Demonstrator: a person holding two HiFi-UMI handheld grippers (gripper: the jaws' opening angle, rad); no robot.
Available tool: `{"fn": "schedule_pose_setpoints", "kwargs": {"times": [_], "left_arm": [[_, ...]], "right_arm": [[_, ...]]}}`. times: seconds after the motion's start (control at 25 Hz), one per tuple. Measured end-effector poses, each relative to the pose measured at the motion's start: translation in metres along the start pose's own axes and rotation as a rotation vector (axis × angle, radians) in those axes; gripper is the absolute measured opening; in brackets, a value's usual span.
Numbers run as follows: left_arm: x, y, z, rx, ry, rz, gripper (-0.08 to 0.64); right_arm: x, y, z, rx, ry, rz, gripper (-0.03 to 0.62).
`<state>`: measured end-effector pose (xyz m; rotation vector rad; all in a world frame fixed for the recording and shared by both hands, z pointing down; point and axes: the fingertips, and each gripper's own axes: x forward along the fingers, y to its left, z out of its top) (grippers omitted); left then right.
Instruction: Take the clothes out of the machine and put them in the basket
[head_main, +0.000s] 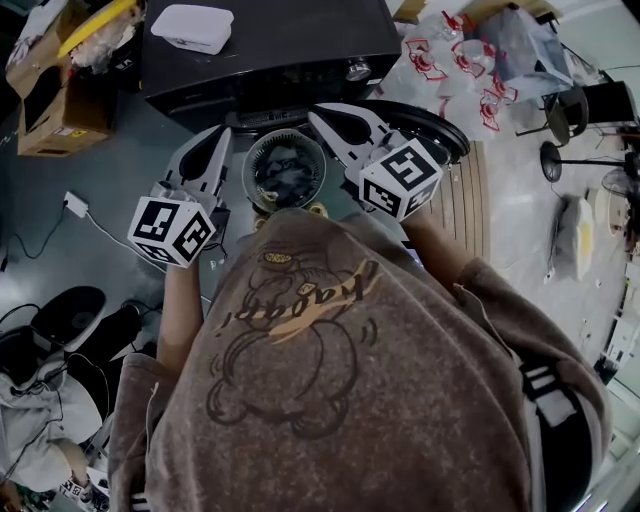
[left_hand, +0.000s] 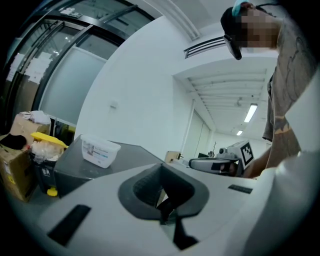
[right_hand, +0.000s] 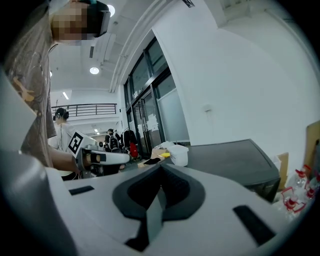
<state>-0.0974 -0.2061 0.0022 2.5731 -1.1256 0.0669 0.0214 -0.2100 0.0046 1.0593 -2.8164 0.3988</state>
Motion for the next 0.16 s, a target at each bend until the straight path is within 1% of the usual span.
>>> {"fn": "schedule_pose_setpoints", "kwargs": {"times": [0.16], "left_arm": [[-0.0023, 0.0006, -0.0012, 0.006, -0.004, 0.002, 0.006]], "right_arm": [[0.0009, 0.0040, 0.0007, -0.021, 0.003, 0.012, -0.012]]}}
